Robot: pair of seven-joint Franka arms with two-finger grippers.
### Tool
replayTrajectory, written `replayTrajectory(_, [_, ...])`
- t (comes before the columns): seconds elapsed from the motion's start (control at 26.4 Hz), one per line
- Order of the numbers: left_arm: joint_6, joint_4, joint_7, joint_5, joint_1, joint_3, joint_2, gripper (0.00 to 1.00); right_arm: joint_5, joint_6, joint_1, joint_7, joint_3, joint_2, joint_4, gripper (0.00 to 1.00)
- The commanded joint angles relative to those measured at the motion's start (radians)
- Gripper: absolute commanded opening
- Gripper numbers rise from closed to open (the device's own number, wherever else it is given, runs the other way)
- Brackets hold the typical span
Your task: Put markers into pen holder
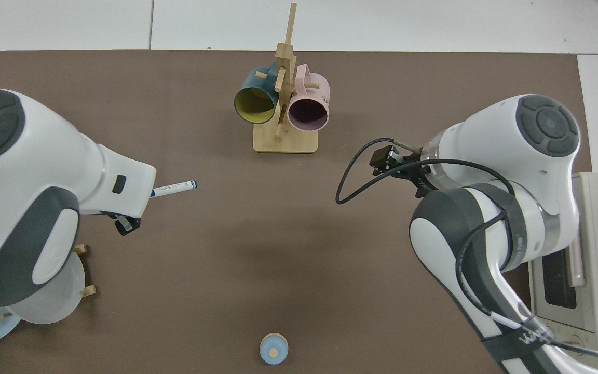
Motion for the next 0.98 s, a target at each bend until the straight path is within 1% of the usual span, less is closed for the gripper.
replayTrajectory(0.0, [-0.002,-0.025,-0.006,0.078,-0.006,0.078,-0.022,0.00,-0.136,-0.016,-0.036,-0.189,0.012,-0.042,-0.005,1.00])
replayTrajectory(0.08, [0.000,-0.025,-0.005,0.148,-0.005,0.092,-0.022,0.00,-0.160,-0.019,-0.049,-0.246,0.010,-0.070,-0.002,1.00])
replayTrajectory(0.15, [0.000,-0.022,0.009,0.194,-0.005,0.136,-0.021,0.00,-0.164,-0.023,-0.066,-0.301,0.009,-0.102,0.000,1.00])
replayTrajectory(0.26, [-0.005,-0.009,0.072,0.213,-0.005,0.216,-0.013,0.00,-0.166,-0.106,-0.095,-0.378,0.007,-0.146,0.022,1.00])
replayTrajectory(0.38, [-0.014,0.041,0.126,0.303,0.000,0.288,0.007,0.00,-0.164,-0.213,-0.111,-0.477,0.006,-0.183,0.026,1.00])
replayTrajectory(0.49, [-0.031,0.101,0.237,0.337,0.003,0.338,0.045,0.00,-0.170,-0.264,-0.132,-0.511,0.006,-0.211,0.039,1.00])
replayTrajectory(0.61, [-0.025,0.143,0.368,0.348,0.007,0.406,0.071,0.00,-0.218,-0.289,-0.157,-0.520,0.006,-0.220,0.073,1.00])
replayTrajectory(0.68, [-0.029,0.167,0.464,0.377,0.009,0.421,0.082,0.00,-0.239,-0.299,-0.166,-0.537,0.006,-0.235,0.076,1.00])
replayTrajectory(0.72, [-0.031,0.176,0.497,0.395,0.009,0.423,0.082,0.00,-0.236,-0.300,-0.166,-0.536,0.006,-0.246,0.076,1.00])
replayTrajectory(0.79, [-0.029,0.184,0.534,0.440,0.009,0.428,0.085,0.00,-0.219,-0.303,-0.169,-0.531,0.007,-0.258,0.070,1.00])
replayTrajectory(0.95, [-0.040,0.205,0.584,0.533,0.007,0.431,0.088,0.00,-0.219,-0.313,-0.186,-0.530,0.007,-0.266,0.064,1.00])
